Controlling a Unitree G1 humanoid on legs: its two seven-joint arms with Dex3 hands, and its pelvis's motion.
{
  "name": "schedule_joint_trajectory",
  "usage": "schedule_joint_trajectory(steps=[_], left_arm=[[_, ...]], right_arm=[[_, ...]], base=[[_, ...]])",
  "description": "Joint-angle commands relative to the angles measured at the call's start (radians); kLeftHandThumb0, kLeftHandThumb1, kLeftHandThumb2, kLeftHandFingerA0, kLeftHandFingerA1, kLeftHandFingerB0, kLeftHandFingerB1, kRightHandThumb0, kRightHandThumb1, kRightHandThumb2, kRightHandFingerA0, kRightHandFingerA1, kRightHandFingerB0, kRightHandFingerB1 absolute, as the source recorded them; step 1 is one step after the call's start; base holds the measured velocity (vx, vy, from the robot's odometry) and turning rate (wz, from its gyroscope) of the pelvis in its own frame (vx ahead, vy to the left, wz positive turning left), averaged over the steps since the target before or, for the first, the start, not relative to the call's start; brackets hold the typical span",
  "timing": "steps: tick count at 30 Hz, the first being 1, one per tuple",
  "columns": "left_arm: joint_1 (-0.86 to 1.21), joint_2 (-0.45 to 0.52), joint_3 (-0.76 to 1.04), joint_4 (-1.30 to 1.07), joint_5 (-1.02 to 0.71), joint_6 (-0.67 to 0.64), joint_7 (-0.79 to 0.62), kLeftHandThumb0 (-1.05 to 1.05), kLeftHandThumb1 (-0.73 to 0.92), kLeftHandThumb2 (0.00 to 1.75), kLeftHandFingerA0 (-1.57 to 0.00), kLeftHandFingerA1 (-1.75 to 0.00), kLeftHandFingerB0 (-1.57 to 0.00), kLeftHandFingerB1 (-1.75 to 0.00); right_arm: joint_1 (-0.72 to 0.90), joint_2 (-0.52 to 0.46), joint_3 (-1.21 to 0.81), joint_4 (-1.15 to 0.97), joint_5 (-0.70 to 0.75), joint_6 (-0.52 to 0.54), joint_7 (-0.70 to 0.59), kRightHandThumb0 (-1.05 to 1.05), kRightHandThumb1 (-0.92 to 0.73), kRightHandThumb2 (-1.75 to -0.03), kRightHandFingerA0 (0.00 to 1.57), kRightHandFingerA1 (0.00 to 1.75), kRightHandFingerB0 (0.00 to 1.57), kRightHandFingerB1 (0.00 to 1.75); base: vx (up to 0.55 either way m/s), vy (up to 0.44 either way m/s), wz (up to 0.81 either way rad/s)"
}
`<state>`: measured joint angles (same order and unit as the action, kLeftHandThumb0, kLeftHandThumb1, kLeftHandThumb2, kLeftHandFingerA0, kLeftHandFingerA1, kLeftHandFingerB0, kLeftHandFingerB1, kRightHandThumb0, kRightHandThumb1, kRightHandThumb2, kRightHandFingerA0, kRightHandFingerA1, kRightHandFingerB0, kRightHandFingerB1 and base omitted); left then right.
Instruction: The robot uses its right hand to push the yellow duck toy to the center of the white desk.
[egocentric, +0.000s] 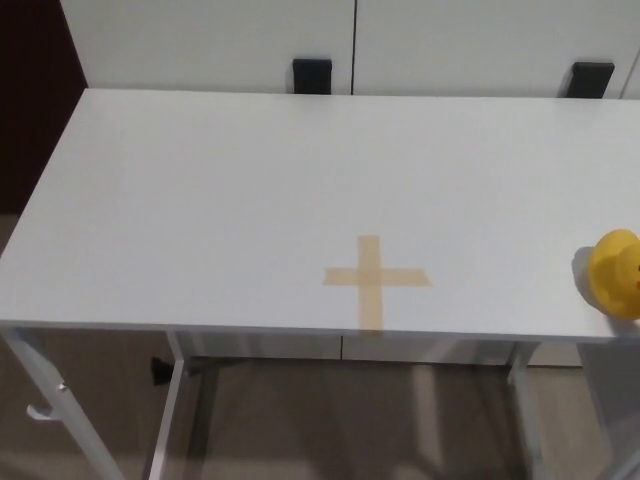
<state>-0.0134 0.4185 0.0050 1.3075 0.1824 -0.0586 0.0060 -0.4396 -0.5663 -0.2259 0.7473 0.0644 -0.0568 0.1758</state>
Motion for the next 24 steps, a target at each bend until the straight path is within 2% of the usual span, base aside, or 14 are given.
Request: schedule_joint_trajectory(steps=[1,3,5,6,10,11,14,15,16,17,21,22,23,24], left_arm=[[0.001,0.003,0.004,-0.001,-0.004,-0.011,-0.006,-0.11,0.63,0.82,-0.85,-0.75,-0.81,-0.62],[-0.001,0.001,0.003,-0.001,-0.001,-0.007,-0.005,-0.14,0.66,0.78,-0.85,-0.71,-0.81,-0.62],[-0.003,-0.002,0.003,0.004,0.000,-0.006,-0.001,-0.15,0.67,0.70,-0.87,-0.74,-0.86,-0.61],[-0.001,-0.004,0.003,0.004,0.000,-0.009,0.000,-0.17,0.66,0.69,-0.85,-0.77,-0.83,-0.63],[0.002,-0.003,0.001,-0.004,0.000,-0.010,-0.001,-0.17,0.67,0.70,-0.84,-0.77,-0.82,-0.63],[0.000,-0.003,0.001,-0.004,0.000,-0.005,-0.002,-0.12,0.65,0.75,-0.84,-0.74,-0.83,-0.61],[-0.001,-0.001,0.005,0.000,-0.002,-0.007,-0.006,-0.13,0.64,0.81,-0.86,-0.76,-0.85,-0.63],[0.000,-0.001,0.007,0.000,-0.004,-0.009,-0.006,-0.14,0.64,0.77,-0.86,-0.82,-0.85,-0.65],[0.000,-0.001,0.007,0.000,-0.004,-0.009,-0.006,-0.14,0.64,0.77,-0.86,-0.82,-0.85,-0.65],[-0.002,-0.001,0.003,0.000,0.000,-0.007,-0.005,-0.12,0.63,0.81,-0.86,-0.78,-0.85,-0.62],[-0.004,-0.001,-0.001,0.001,0.005,-0.004,-0.004,-0.13,0.65,0.75,-0.85,-0.77,-0.84,-0.63],[-0.002,-0.002,-0.001,0.003,0.005,-0.008,-0.003,-0.14,0.64,0.74,-0.86,-0.76,-0.86,-0.63],[-0.002,-0.002,-0.001,0.003,0.005,-0.008,-0.003,-0.14,0.64,0.74,-0.86,-0.76,-0.86,-0.63],[0.001,-0.001,-0.002,0.001,0.005,-0.010,-0.004,-0.16,0.65,0.72,-0.85,-0.80,-0.84,-0.66]], right_arm=[[-0.014,0.042,0.024,0.021,-0.028,0.013,-0.041,-0.77,-0.79,-1.18,0.00,0.29,0.08,0.28],[-0.011,0.052,0.035,0.016,-0.032,0.026,-0.037,-0.76,-0.80,-1.17,0.00,0.27,0.08,0.27],[-0.005,0.068,0.045,0.020,-0.038,0.020,-0.035,-0.71,-0.77,-1.13,0.01,0.33,0.01,0.30],[-0.006,0.081,0.052,0.028,-0.041,0.020,-0.035,-0.76,-0.92,-0.76,0.01,0.29,0.06,0.27],[-0.011,0.103,0.070,0.037,-0.051,0.030,-0.048,-0.79,-0.91,-0.77,0.01,0.30,0.05,0.27],[-0.014,0.110,0.074,0.037,-0.053,0.033,-0.049,-0.74,-0.76,-1.16,0.00,0.31,0.03,0.30],[-0.021,0.126,0.089,0.037,-0.061,0.031,-0.054,-0.73,-0.76,-1.16,0.00,0.33,0.03,0.31],[-0.025,0.132,0.097,0.035,-0.066,0.036,-0.059,-0.78,-0.91,-0.78,0.00,0.30,0.05,0.27],[-0.025,0.132,0.097,0.035,-0.066,0.036,-0.059,-0.78,-0.91,-0.78,0.00,0.30,0.05,0.27],[-0.029,0.140,0.112,0.031,-0.078,0.050,-0.064,-0.76,-0.78,-1.13,0.03,0.34,0.05,0.30],[-0.030,0.144,0.117,0.032,-0.078,0.048,-0.061,-0.75,-0.78,-1.13,0.03,0.34,0.05,0.31],[-0.028,0.149,0.121,0.033,-0.076,0.034,-0.052,-0.74,-0.92,-0.79,0.01,0.30,0.06,0.28],[-0.028,0.149,0.121,0.033,-0.076,0.034,-0.052,-0.74,-0.92,-0.79,0.01,0.30,0.06,0.28],[-0.027,0.154,0.128,0.034,-0.081,0.031,-0.054,-0.76,-0.77,-1.12,0.03,0.37,0.04,0.33]], base=[[0.00,0.000,0.00],[0.00,0.000,0.00],[0.00,0.000,0.00],[0.00,0.000,0.00],[0.00,0.000,0.00],[0.00,0.000,0.00],[0.00,0.000,0.00],[0.00,0.000,0.00],[0.00,0.000,0.00],[0.00,0.000,0.00],[0.00,0.000,0.00],[0.00,0.000,0.00],[0.00,0.000,0.00],[0.00,0.000,0.00]])
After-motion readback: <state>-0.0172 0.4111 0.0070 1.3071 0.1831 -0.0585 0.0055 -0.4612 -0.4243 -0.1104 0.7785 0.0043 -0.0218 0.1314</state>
